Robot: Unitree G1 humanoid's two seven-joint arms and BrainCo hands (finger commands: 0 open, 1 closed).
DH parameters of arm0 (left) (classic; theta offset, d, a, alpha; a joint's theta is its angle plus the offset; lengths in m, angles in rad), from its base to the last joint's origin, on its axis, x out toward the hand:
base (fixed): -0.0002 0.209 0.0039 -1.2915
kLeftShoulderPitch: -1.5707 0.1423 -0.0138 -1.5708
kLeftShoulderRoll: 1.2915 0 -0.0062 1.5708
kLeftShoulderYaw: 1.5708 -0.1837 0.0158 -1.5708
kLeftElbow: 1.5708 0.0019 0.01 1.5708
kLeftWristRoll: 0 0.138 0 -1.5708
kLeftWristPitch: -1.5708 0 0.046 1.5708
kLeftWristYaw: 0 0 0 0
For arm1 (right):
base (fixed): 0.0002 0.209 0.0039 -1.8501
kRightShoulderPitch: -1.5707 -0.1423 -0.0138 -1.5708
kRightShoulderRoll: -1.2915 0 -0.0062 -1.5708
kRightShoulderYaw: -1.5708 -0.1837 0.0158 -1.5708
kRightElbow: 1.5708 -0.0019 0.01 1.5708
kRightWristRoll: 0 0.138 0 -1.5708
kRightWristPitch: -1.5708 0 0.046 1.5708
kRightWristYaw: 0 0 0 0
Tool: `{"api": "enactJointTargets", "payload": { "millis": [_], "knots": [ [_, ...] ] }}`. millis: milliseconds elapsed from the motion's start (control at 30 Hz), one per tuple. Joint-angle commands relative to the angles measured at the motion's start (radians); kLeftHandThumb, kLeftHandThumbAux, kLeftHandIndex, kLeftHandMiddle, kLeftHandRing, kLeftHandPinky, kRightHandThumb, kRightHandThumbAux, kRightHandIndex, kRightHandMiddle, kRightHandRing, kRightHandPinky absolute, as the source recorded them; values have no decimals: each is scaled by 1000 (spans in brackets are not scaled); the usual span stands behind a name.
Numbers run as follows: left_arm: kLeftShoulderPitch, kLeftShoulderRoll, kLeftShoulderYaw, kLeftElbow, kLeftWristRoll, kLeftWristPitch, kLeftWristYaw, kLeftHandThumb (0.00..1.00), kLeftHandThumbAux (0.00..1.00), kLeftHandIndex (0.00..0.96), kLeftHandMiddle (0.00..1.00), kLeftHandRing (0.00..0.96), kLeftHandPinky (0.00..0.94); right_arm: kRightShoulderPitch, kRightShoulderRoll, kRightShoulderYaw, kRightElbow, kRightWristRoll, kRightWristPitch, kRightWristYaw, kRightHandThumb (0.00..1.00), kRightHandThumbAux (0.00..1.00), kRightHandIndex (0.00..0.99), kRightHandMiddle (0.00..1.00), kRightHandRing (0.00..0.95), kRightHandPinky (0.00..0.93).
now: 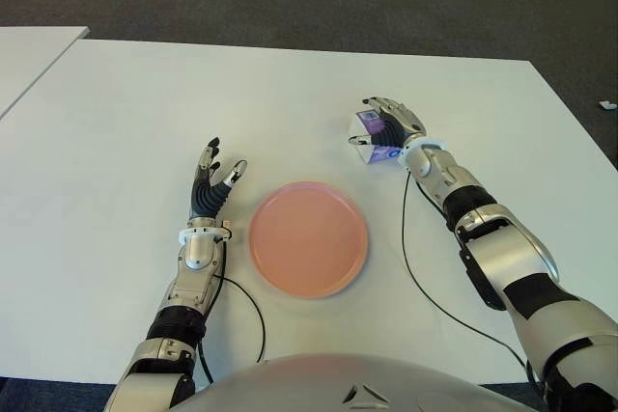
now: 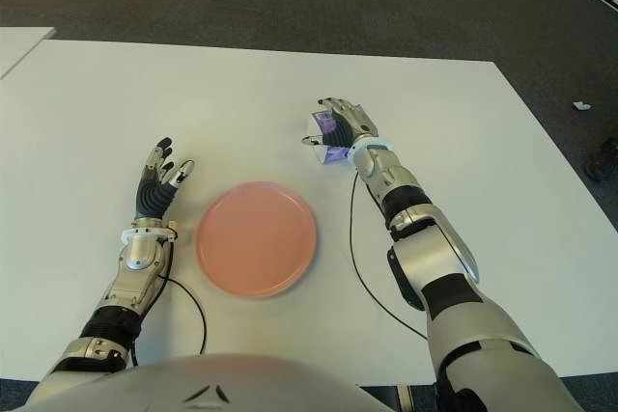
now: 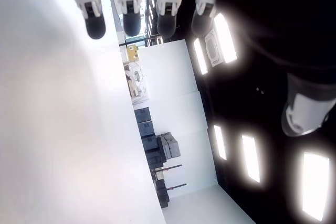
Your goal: Put the tissue paper into the plate.
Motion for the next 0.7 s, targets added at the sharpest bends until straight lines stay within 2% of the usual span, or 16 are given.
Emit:
{"api": "enactJointTargets", "payload": {
  "millis": [33, 300, 433, 700],
  "knots": [
    [46, -10, 1, 53, -2, 30, -11, 6, 460, 0, 0, 0, 0, 17, -45, -50, -70, 55, -21, 50, 107, 422, 0, 0, 0, 0],
    [41, -9, 0, 62, -2, 22, -12, 9, 458, 0, 0, 0, 0, 39, -72, -82, -144, 83, -15, 89, 113, 408, 0, 0, 0, 0],
    [33, -8, 0, 73, -7, 24, -18, 12, 449, 0, 0, 0, 0, 42, -102, -94, -167, 94, -42, 117, 108, 397, 0, 0, 0, 0],
    [35, -9, -3, 71, -4, 20, -14, 15, 438, 0, 0, 0, 0, 15, -128, -87, -110, 84, -70, 133, 100, 385, 0, 0, 0, 0]
  ]
}}
